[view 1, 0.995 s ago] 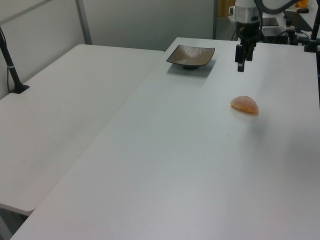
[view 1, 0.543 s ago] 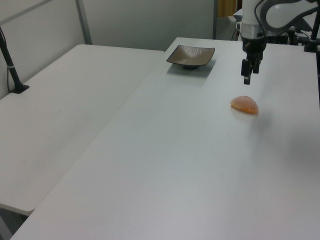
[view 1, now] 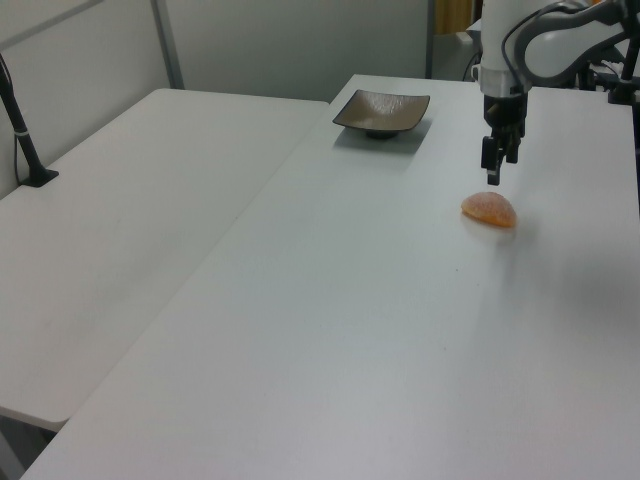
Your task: Bread is placed on a ceramic plate
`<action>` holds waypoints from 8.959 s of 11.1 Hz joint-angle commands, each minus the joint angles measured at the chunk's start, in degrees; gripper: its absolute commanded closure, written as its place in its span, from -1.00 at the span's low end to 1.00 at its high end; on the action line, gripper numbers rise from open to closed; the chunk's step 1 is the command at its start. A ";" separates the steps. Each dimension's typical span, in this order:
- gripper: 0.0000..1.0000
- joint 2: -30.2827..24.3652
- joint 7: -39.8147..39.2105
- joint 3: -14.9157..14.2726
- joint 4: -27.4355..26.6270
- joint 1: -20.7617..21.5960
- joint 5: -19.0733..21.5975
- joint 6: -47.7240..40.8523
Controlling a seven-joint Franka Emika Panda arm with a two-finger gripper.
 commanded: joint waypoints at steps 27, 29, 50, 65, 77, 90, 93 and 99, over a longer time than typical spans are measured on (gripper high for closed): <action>0.36 6.34 1.68 -0.04 3.38 -1.90 -2.70 8.24; 0.36 6.52 -1.82 -0.91 6.98 -3.65 -2.00 8.43; 0.36 35.96 -3.07 -4.69 40.23 -11.39 14.95 38.49; -1.00 37.72 -2.01 -7.42 39.61 -10.87 24.02 44.81; -1.00 20.60 -2.89 -6.72 34.87 -11.31 10.49 13.21; -1.00 0.72 -1.32 -3.99 21.86 2.30 -2.35 -13.90; -1.00 0.72 1.15 -3.99 21.86 4.95 -2.35 -14.07; -1.00 -0.69 1.41 -3.90 21.94 5.92 -2.18 -15.04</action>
